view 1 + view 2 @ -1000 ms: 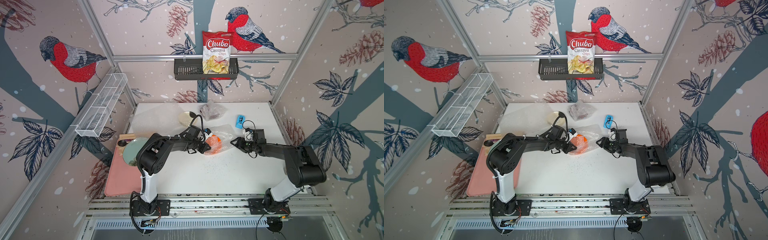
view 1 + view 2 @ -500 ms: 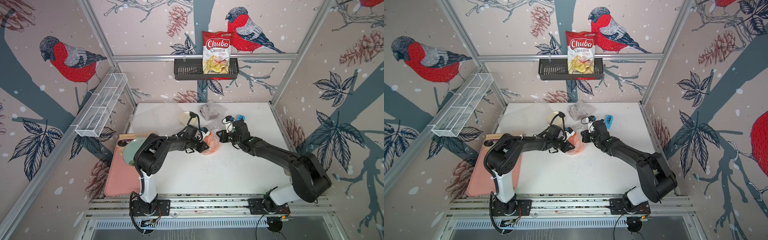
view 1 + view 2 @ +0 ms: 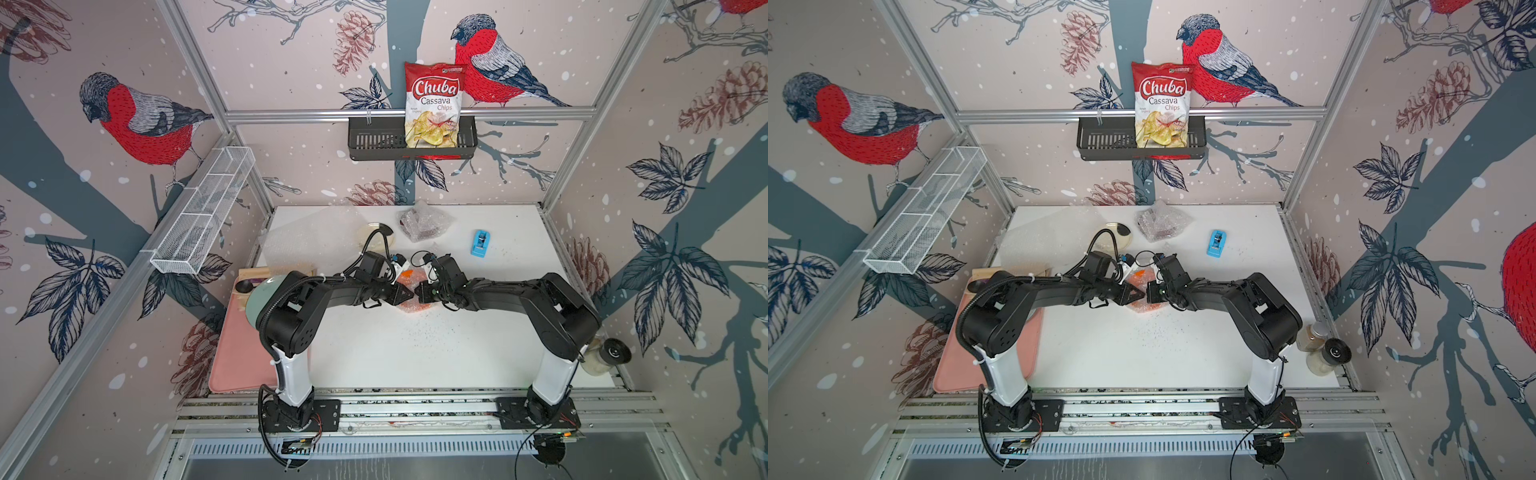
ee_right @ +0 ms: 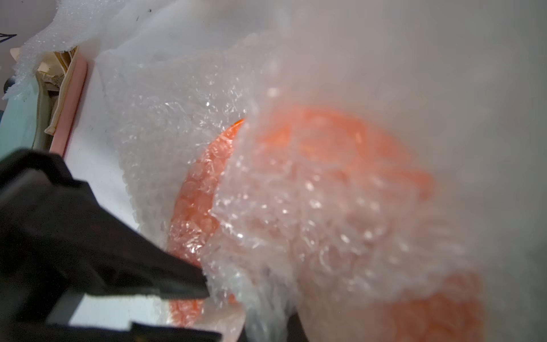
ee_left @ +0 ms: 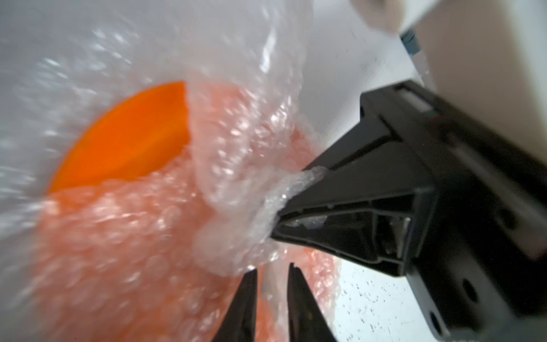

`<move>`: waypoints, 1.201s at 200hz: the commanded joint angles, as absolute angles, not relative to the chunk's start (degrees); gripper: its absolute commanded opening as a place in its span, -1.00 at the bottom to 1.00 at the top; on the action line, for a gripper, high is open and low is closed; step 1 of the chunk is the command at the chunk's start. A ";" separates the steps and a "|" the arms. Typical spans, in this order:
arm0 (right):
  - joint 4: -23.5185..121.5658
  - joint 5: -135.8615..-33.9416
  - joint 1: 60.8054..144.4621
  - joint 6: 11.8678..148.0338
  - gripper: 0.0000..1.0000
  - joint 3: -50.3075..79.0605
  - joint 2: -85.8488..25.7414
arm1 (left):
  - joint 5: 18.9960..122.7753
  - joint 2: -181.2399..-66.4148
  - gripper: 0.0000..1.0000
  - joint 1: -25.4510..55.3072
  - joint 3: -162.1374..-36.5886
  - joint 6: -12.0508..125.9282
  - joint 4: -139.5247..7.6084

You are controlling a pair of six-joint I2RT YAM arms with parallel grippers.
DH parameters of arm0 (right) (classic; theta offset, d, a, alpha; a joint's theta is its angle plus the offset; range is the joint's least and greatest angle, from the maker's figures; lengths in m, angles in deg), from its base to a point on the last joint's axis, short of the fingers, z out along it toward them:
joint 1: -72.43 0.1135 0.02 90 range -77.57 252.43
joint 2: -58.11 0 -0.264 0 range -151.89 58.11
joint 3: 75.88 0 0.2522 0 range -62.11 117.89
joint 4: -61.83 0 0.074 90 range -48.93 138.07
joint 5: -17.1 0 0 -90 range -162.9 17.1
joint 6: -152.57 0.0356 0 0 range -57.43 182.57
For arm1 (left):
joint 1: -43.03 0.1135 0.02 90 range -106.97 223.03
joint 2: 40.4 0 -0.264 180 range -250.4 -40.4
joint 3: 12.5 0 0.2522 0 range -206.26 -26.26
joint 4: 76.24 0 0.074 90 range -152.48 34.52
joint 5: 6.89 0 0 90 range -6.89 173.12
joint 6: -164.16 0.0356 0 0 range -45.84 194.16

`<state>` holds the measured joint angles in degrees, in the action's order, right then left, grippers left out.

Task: Wrap dinner plates in bubble wrap
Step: Wrap the plate in the bubble wrap.

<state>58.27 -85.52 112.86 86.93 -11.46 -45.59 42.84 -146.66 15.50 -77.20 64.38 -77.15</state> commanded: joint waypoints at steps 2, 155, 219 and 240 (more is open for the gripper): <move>56.47 -90.07 114.75 84.99 -1.00 -14.00 -44.41 | 39.08 -147.20 -0.13 15.94 -75.90 58.16 -85.59; 69.23 -96.14 113.56 79.02 0.24 -24.04 -34.29 | 64.39 -146.49 -0.58 9.32 -66.91 40.24 -81.68; 66.20 -101.73 96.01 79.11 1.00 -22.84 -32.88 | 63.57 -147.46 -0.89 9.28 -68.25 44.70 -78.93; 63.34 -110.40 93.94 71.89 0.94 -15.91 -41.99 | 63.19 -147.92 -0.89 9.19 -69.20 45.64 -78.46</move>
